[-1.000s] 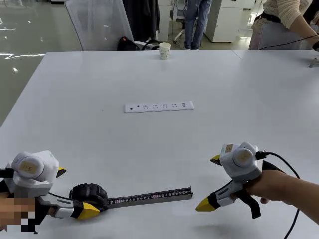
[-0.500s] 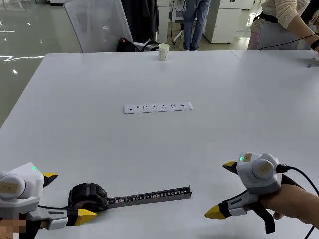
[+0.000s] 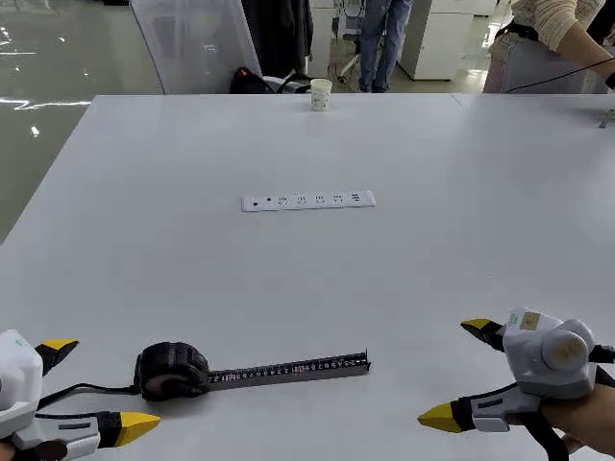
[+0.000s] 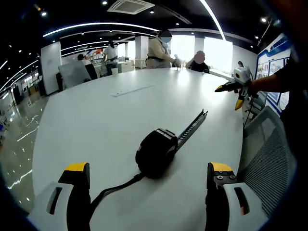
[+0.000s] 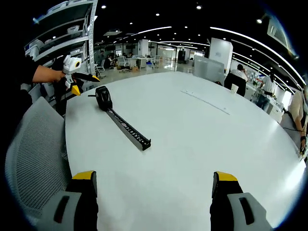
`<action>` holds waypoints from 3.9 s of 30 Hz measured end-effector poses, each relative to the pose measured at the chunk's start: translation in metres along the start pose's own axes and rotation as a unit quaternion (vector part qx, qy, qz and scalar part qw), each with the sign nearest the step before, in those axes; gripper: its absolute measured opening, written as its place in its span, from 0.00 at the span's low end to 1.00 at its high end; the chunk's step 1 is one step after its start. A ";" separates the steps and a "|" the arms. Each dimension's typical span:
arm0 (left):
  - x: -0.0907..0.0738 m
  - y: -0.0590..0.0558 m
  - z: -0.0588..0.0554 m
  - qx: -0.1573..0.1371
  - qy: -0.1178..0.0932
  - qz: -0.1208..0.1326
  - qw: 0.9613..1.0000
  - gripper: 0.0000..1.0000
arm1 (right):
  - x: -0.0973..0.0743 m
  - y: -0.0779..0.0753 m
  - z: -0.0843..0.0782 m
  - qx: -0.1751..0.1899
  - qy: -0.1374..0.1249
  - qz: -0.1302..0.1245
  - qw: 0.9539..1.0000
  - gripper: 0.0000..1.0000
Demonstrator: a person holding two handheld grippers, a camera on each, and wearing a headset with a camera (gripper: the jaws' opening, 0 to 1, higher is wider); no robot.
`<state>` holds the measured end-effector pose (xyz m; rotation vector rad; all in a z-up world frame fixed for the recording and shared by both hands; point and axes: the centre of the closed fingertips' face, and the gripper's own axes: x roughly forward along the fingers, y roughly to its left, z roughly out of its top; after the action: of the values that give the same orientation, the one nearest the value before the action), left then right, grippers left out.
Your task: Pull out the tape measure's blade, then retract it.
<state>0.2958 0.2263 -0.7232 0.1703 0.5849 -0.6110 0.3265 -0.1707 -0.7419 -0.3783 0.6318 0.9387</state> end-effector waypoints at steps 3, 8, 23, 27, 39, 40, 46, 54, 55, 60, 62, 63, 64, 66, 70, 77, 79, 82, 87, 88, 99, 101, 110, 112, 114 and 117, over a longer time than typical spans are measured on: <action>-0.006 -0.002 -0.007 -0.011 -0.001 0.003 1.000 0.99 | -0.007 0.002 -0.003 0.016 -0.009 -0.002 1.000 0.99; -0.017 -0.007 -0.016 -0.017 -0.005 0.012 1.000 0.99 | -0.015 0.007 -0.013 0.017 -0.009 -0.010 1.000 0.99; -0.025 -0.016 -0.022 -0.017 -0.015 0.014 1.000 0.99 | -0.031 0.017 -0.036 0.021 -0.001 -0.021 1.000 0.99; -0.025 -0.017 -0.023 -0.016 -0.015 0.013 1.000 0.99 | -0.035 0.015 -0.042 0.029 0.001 -0.024 0.999 0.99; -0.023 -0.014 -0.025 -0.028 -0.012 0.011 0.999 0.99 | -0.037 0.017 -0.052 0.031 0.010 -0.028 0.999 0.99; -0.023 -0.013 -0.026 -0.028 -0.010 0.011 1.000 0.99 | -0.037 0.018 -0.051 0.030 0.011 -0.028 0.999 0.99; -0.023 -0.012 -0.026 -0.042 -0.009 0.014 0.999 0.99 | -0.037 0.021 -0.049 0.037 0.007 -0.023 0.999 0.99; -0.022 -0.015 -0.028 -0.057 0.001 0.017 0.998 0.99 | -0.035 0.023 -0.044 0.054 0.006 -0.012 0.998 0.99; -0.021 -0.016 -0.027 -0.056 0.001 0.017 0.998 0.99 | -0.035 0.023 -0.043 0.050 0.006 -0.011 0.999 0.99; -0.017 -0.021 -0.020 -0.058 -0.001 0.013 0.998 0.99 | -0.032 0.021 -0.035 0.031 0.010 -0.002 0.999 0.99; -0.014 -0.025 -0.019 -0.057 0.006 0.009 0.998 0.99 | -0.031 0.020 -0.032 0.026 0.013 0.005 1.000 0.99; -0.014 -0.026 -0.018 -0.056 0.009 0.008 0.998 0.99 | -0.030 0.019 -0.032 0.022 0.016 0.008 1.000 0.99; -0.012 -0.027 -0.018 -0.058 0.012 0.006 0.998 0.99 | -0.029 0.017 -0.030 0.015 0.021 0.011 1.000 0.99; -0.010 -0.029 -0.018 -0.059 0.017 0.003 0.998 0.99 | -0.028 0.015 -0.028 0.007 0.025 0.017 1.000 0.99; -0.006 -0.029 -0.013 -0.052 0.012 0.007 0.999 0.99 | -0.025 0.013 -0.019 -0.006 0.028 0.028 0.999 0.99; 0.003 -0.034 -0.001 -0.076 0.000 0.003 0.997 0.99 | -0.015 0.011 -0.006 -0.038 0.039 0.048 0.997 0.99; 0.007 -0.033 0.002 -0.075 0.001 0.011 0.997 0.99 | -0.012 0.010 -0.002 -0.054 0.043 0.052 0.996 0.99; 0.011 -0.034 0.006 -0.072 0.002 0.012 0.997 0.99 | -0.009 0.006 0.003 -0.066 0.051 0.057 0.995 0.99; 0.019 -0.041 0.011 -0.077 0.010 0.006 0.997 0.99 | -0.004 0.001 0.009 -0.084 0.063 0.063 0.993 0.99; 0.020 -0.042 0.013 -0.076 0.007 0.003 0.997 0.99 | -0.003 -0.001 0.010 -0.086 0.064 0.065 0.992 0.99; 0.035 -0.041 0.023 -0.057 0.013 0.016 0.998 0.99 | 0.006 -0.002 0.021 -0.110 0.082 0.086 0.987 0.99; 0.038 -0.040 0.026 -0.055 0.013 0.016 0.998 0.99 | 0.009 -0.003 0.023 -0.116 0.084 0.092 0.985 0.99; 0.046 -0.032 0.041 -0.065 0.006 0.035 0.997 0.99 | 0.019 -0.001 0.034 -0.139 0.093 0.109 0.980 0.99; 0.047 -0.030 0.044 -0.067 0.003 0.038 0.997 0.99 | 0.021 0.000 0.037 -0.142 0.096 0.114 0.979 0.99; 0.049 -0.029 0.047 -0.069 0.000 0.043 0.997 0.99 | 0.024 0.001 0.038 -0.148 0.100 0.117 0.977 0.99; 0.051 -0.027 0.049 -0.068 0.000 0.051 0.996 0.99 | 0.028 -0.003 0.038 -0.151 0.106 0.123 0.975 0.99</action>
<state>0.3361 0.1640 -0.7110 0.0716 0.6109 -0.4704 0.3544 -0.1334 -0.7310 -0.6894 0.7436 1.2486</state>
